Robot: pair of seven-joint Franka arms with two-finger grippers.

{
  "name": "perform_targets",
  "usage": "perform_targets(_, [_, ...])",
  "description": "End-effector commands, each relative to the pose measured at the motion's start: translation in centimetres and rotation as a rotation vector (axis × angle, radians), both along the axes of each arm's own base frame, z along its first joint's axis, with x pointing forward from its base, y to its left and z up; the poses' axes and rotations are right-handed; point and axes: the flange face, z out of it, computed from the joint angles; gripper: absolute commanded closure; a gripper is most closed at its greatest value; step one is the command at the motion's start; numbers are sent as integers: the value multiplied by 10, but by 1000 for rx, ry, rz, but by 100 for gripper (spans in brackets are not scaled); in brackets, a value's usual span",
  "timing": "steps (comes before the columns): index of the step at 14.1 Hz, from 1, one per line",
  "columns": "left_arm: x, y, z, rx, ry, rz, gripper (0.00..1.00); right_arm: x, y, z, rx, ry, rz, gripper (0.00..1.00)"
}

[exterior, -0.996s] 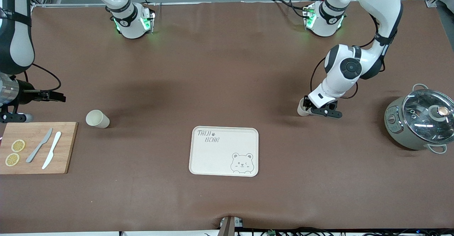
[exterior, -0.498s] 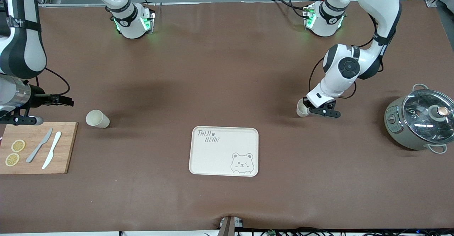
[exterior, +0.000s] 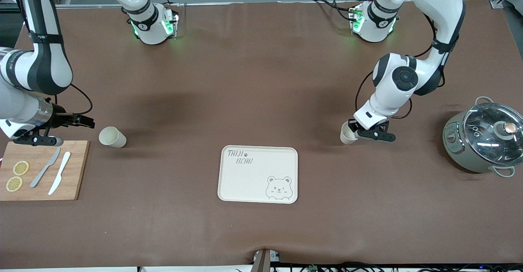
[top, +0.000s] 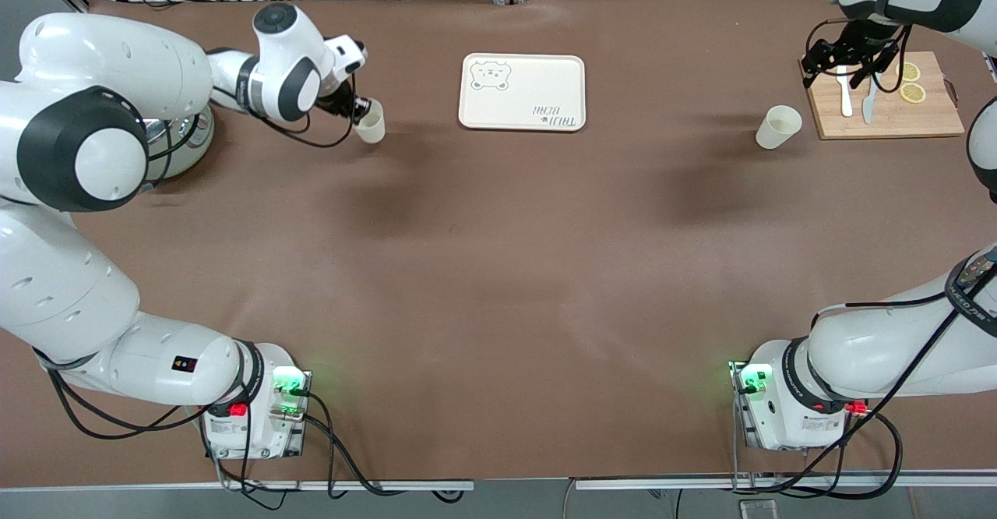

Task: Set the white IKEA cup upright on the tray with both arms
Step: 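Carry the cup toward the tray while the right gripper grasps the other cup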

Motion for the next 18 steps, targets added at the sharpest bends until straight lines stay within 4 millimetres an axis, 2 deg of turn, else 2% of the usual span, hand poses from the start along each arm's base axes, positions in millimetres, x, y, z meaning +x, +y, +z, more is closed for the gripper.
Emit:
perform_targets(1, [39,-30,22,-10,10,12,100,-10,-4,-19,7,-47,-25,0])
perform_targets(2, [52,-46,34,-13,22,17,100,-13,-4,-32,1,-67,-25,0])
perform_targets(5, [87,-87,57,-21,55,41,100,-14,-6,-55,-6,-77,-28,0])
perform_targets(8, [110,-114,65,-27,80,53,100,-13,-13,-70,-11,-77,-41,0])
perform_targets(9, [115,-123,66,-42,77,67,100,-14,-17,-81,-12,-68,-48,0])
perform_targets(12, [118,-153,60,-47,118,97,100,-14,-14,-95,8,-76,-72,2])
perform_targets(13, [115,-167,58,-48,122,95,100,-14,-13,-99,5,-85,-70,6])
perform_targets(14, [113,-174,59,-46,129,97,100,-16,-12,-103,2,-94,-69,12])
perform_targets(15, [113,-175,60,-47,132,107,100,-16,-13,-107,-1,-96,-69,14])
perform_targets(16, [107,-189,59,-48,134,103,100,-17,-12,-110,0,-92,-67,19])
perform_targets(18, [103,-200,50,-45,144,114,100,-19,-11,-114,1,-86,-70,21])
